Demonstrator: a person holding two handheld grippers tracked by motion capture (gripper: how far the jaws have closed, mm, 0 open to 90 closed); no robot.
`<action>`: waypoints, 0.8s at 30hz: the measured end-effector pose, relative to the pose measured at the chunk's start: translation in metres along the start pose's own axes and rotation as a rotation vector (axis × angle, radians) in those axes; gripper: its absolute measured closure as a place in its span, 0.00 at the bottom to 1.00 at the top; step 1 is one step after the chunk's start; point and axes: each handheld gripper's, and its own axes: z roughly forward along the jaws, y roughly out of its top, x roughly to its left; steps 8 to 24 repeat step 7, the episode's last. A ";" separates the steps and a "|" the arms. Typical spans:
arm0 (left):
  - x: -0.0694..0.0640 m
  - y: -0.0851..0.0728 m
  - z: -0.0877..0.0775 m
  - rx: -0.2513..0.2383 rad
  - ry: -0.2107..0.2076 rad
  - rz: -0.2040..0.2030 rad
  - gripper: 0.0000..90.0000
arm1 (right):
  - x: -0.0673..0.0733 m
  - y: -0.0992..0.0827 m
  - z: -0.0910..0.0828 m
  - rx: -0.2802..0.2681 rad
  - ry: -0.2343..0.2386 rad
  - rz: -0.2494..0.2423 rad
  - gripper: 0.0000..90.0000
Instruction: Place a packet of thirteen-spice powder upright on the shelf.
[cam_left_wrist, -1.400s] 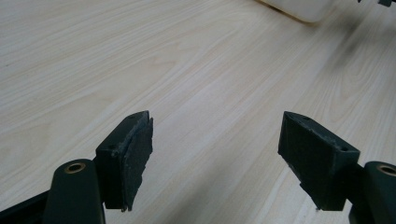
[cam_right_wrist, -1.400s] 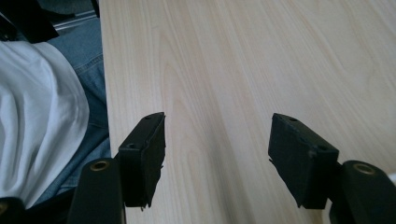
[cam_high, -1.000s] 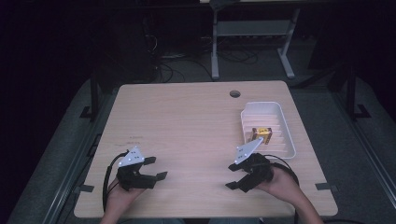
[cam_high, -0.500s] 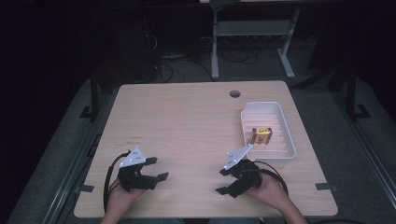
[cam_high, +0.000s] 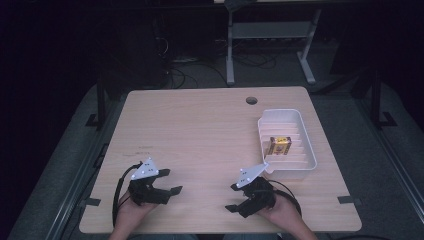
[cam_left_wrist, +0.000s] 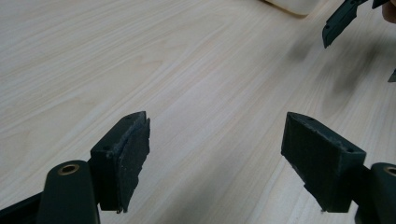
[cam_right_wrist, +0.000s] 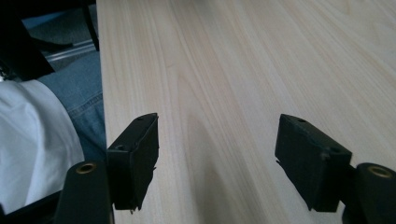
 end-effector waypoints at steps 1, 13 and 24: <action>0.000 0.000 0.001 0.003 -0.001 0.000 0.25 | 0.000 0.000 0.001 0.007 -0.003 0.002 0.32; 0.000 0.000 0.001 0.005 -0.001 0.005 0.25 | 0.002 0.000 0.004 0.023 -0.007 -0.014 0.32; 0.000 0.000 0.001 0.005 -0.001 0.005 0.25 | 0.002 0.000 0.004 0.023 -0.007 -0.014 0.32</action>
